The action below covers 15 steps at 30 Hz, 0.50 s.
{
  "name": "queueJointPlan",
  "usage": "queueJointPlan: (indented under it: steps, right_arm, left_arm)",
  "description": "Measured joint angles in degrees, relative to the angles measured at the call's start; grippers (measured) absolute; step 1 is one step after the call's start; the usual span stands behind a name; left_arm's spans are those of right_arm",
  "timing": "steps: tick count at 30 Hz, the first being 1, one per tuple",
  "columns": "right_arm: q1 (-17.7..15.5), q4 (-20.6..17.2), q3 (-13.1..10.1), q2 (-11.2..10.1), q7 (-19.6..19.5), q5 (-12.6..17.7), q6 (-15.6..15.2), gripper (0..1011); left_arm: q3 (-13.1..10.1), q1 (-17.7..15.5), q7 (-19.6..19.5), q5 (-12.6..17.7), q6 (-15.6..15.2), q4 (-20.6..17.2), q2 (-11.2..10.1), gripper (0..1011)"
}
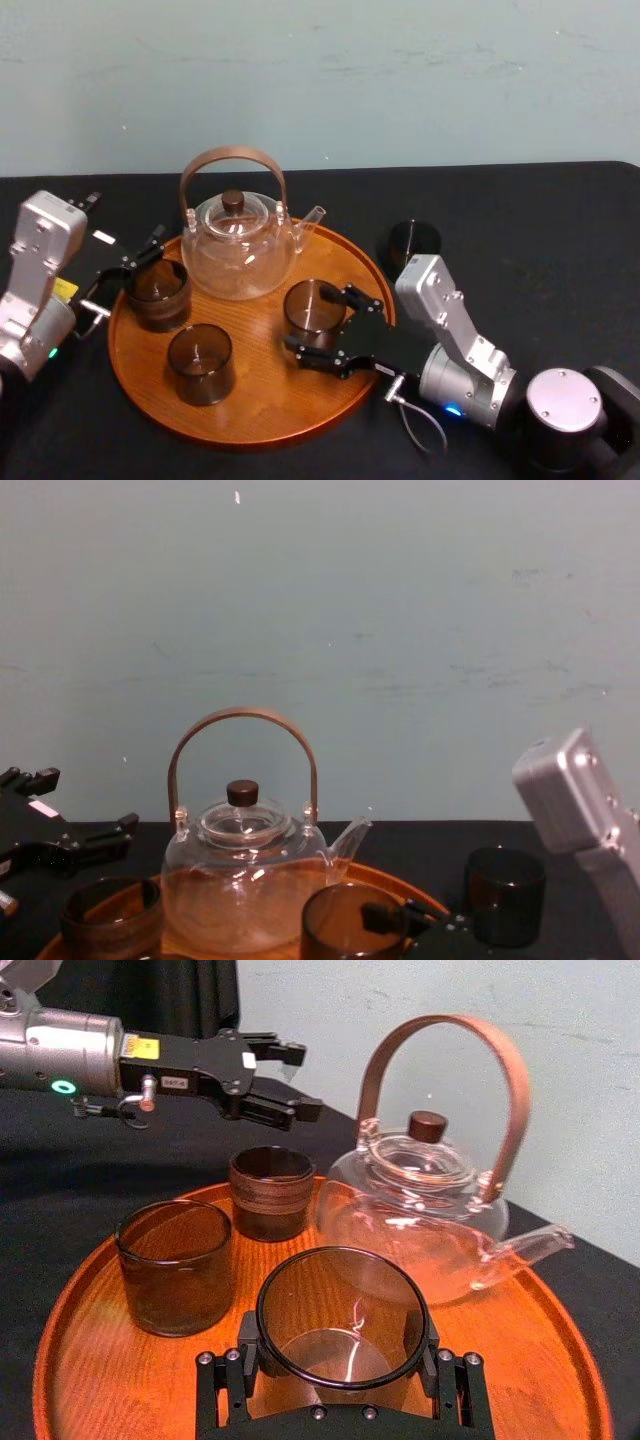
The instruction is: Pick up the glass from the table and place it on the tray.
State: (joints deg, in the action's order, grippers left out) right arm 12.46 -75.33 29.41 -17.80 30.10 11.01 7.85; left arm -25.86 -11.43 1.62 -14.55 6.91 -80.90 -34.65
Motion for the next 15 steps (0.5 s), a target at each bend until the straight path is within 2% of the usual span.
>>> queueJointPlan:
  steps: [15]
  right_arm:
    - [1.24,1.46,2.60,1.22,1.13,-0.25,0.30,908]
  left_arm:
    - [0.00,0.00,0.00,0.00,0.00,0.00,0.00,1001]
